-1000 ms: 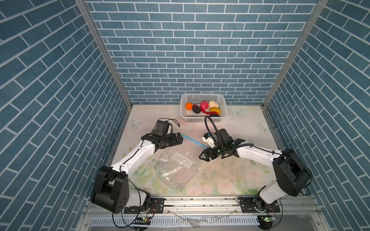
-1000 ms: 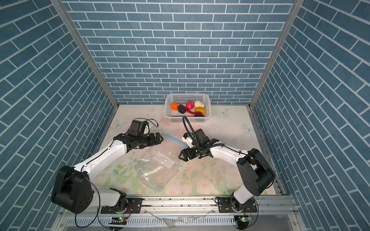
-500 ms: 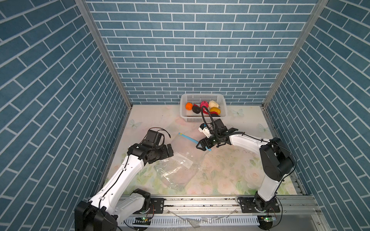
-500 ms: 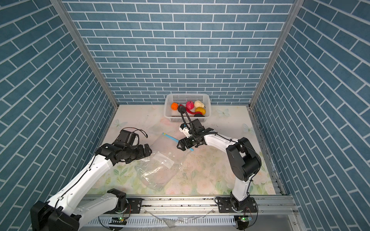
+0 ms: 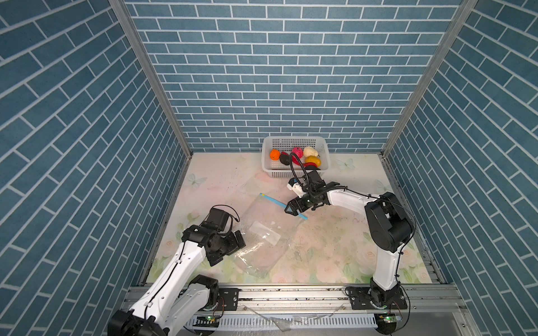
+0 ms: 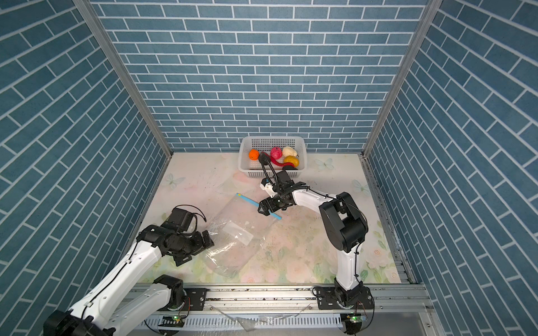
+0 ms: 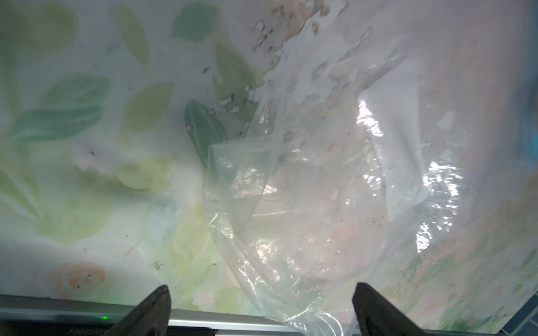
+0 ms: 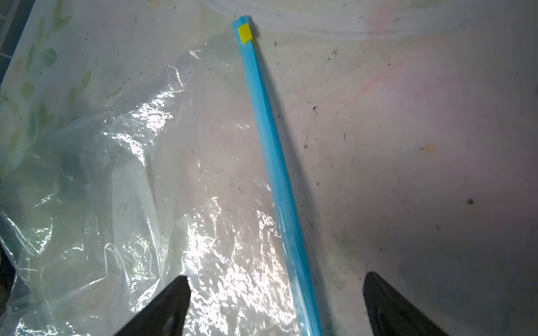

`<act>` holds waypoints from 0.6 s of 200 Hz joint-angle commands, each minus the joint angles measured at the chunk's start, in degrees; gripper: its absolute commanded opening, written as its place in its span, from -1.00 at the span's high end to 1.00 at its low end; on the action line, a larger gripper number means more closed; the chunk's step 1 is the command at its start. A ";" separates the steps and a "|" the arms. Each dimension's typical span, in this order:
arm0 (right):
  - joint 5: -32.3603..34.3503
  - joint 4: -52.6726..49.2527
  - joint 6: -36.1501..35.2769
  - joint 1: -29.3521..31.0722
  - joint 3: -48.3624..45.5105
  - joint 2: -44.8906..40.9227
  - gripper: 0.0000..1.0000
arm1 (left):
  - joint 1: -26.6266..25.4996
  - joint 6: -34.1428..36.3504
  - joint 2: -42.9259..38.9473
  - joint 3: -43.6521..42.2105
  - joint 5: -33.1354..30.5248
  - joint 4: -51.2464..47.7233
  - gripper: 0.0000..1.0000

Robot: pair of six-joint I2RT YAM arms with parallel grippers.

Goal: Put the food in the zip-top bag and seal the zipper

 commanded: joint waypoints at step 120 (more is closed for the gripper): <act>-6.82 -6.90 1.86 -0.74 8.29 5.06 -0.49 | 3.50 4.31 15.46 4.74 4.61 12.38 -0.68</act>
